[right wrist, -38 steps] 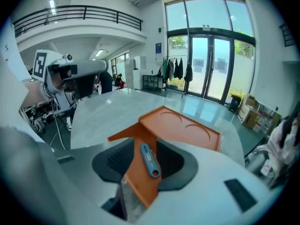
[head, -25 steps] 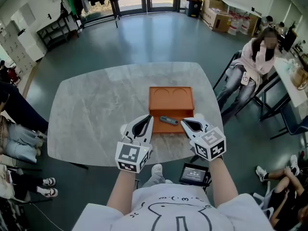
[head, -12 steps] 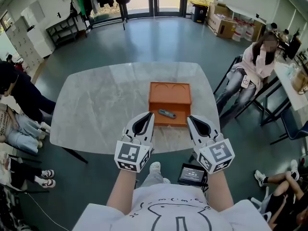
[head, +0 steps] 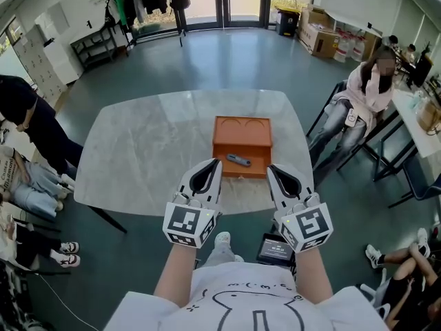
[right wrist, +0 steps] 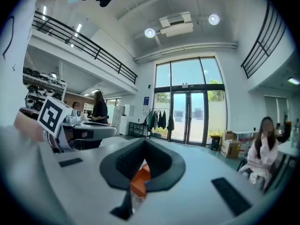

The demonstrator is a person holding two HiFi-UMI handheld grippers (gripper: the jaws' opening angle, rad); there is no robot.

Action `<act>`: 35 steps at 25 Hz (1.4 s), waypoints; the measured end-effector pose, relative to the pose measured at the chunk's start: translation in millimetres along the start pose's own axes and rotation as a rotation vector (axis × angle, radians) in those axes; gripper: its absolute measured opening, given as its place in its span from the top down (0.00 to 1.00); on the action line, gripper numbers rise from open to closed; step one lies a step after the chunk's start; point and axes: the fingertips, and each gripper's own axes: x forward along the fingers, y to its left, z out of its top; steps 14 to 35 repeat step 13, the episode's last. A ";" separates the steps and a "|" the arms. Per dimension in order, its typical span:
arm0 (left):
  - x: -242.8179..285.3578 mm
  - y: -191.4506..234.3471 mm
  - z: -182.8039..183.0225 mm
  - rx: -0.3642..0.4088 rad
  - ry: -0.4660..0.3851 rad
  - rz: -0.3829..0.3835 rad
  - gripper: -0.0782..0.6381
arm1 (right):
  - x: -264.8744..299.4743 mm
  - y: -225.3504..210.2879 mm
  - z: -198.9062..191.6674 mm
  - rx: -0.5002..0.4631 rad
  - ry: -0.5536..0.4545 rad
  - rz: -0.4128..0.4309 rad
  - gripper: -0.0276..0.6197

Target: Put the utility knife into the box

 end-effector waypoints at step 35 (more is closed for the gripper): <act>4.9 -2.9 2.2 0.020 -0.017 -0.020 0.87 | 6.9 5.7 -8.1 -0.030 0.018 0.015 0.95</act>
